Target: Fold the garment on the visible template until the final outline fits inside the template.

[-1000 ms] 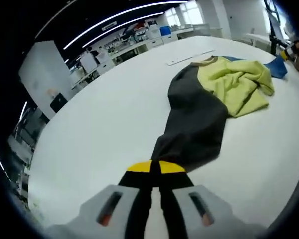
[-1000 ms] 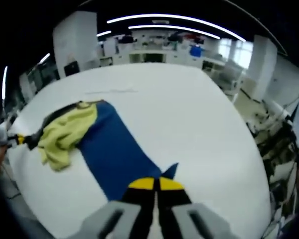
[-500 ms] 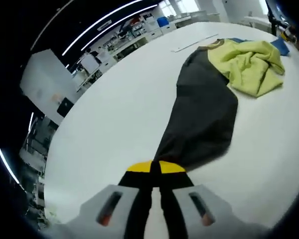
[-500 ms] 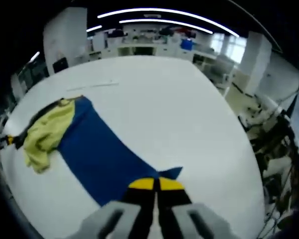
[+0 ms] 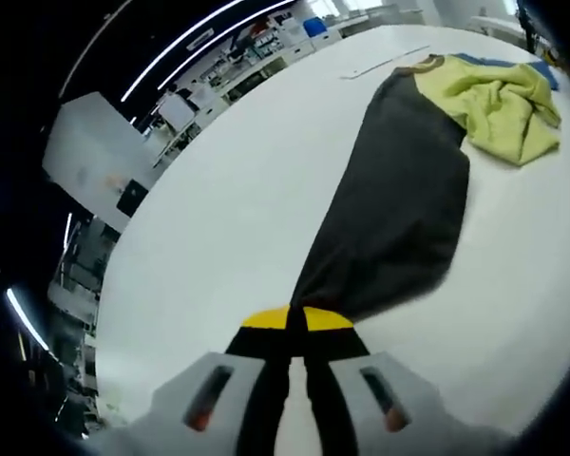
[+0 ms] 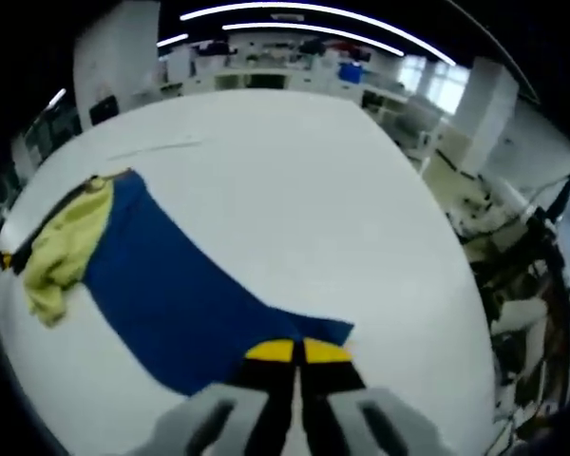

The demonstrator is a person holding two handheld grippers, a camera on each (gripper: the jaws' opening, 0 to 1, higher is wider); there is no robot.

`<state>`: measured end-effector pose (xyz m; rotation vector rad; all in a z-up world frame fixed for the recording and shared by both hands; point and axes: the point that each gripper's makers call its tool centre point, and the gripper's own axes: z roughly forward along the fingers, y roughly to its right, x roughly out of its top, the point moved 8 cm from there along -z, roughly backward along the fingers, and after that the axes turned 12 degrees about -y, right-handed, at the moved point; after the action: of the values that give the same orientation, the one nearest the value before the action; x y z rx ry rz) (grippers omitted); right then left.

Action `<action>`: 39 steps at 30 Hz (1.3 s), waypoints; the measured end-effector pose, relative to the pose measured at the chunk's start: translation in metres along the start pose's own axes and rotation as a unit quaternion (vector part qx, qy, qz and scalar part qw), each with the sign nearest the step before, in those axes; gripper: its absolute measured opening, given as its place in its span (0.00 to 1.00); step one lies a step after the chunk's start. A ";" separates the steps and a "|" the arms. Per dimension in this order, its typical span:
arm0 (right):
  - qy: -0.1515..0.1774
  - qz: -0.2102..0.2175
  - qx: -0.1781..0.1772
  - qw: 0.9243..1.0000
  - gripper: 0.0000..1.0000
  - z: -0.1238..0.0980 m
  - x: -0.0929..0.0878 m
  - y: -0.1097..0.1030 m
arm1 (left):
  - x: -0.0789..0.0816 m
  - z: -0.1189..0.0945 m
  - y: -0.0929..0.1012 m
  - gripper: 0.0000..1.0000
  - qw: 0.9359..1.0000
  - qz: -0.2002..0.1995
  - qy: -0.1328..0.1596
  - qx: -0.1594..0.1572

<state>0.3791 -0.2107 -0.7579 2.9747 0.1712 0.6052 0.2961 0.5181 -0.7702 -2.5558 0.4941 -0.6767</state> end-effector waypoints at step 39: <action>-0.001 -0.031 0.041 0.999 0.66 0.001 0.003 0.007 | -0.001 -0.036 0.002 0.43 0.990 -0.135 0.025 -0.044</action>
<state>0.3830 -0.2176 -0.7563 3.0366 0.2927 0.6008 0.2759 0.5051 -0.7432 -2.7234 0.1979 -0.8321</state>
